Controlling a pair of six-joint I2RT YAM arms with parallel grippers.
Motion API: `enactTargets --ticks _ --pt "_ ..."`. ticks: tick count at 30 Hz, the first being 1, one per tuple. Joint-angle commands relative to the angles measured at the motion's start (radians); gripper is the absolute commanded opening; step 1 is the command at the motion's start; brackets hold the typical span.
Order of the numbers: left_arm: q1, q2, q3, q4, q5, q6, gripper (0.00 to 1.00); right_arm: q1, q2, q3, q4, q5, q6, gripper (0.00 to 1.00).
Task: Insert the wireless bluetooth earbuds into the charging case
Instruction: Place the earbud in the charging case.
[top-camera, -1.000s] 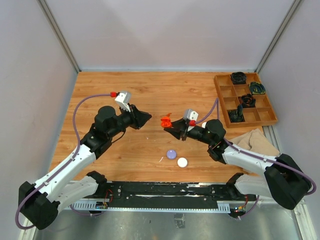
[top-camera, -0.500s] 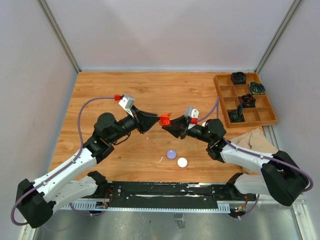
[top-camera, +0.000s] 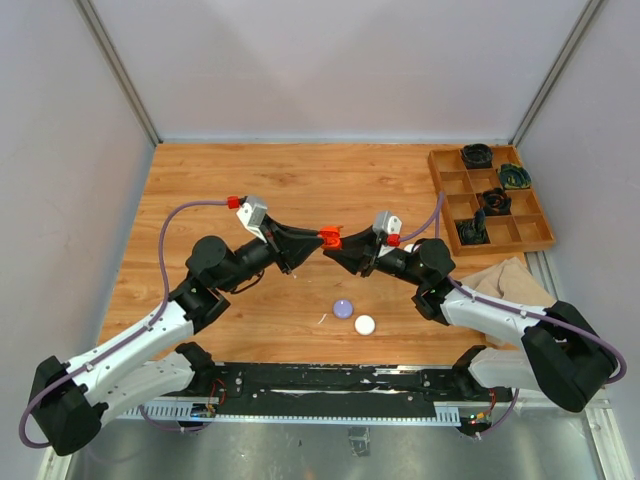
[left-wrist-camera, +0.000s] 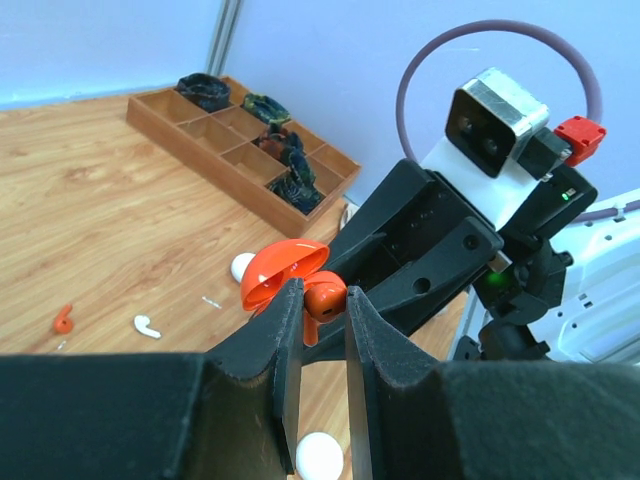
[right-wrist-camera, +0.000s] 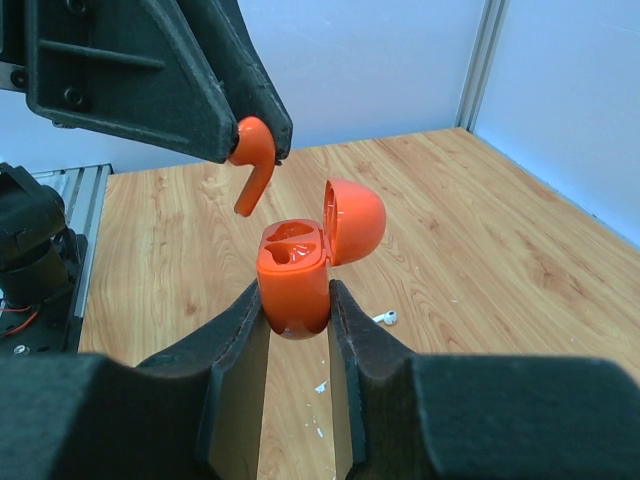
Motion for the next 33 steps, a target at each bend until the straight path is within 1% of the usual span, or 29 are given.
enactTargets --ticks 1,16,28,33 --pt "-0.025 0.0 -0.002 0.088 -0.019 0.001 0.21 0.02 0.001 0.015 0.061 -0.005 0.01 0.01" --pt "-0.054 0.053 -0.012 0.162 -0.058 0.027 0.21 0.025 -0.016 0.011 0.079 -0.005 0.017 0.01" --pt "-0.058 0.047 -0.046 0.165 -0.087 0.047 0.2 0.023 -0.04 0.006 0.088 -0.005 0.023 0.01" --pt "-0.059 0.053 -0.048 0.165 -0.074 0.047 0.21 0.025 -0.046 0.006 0.091 -0.007 0.024 0.01"
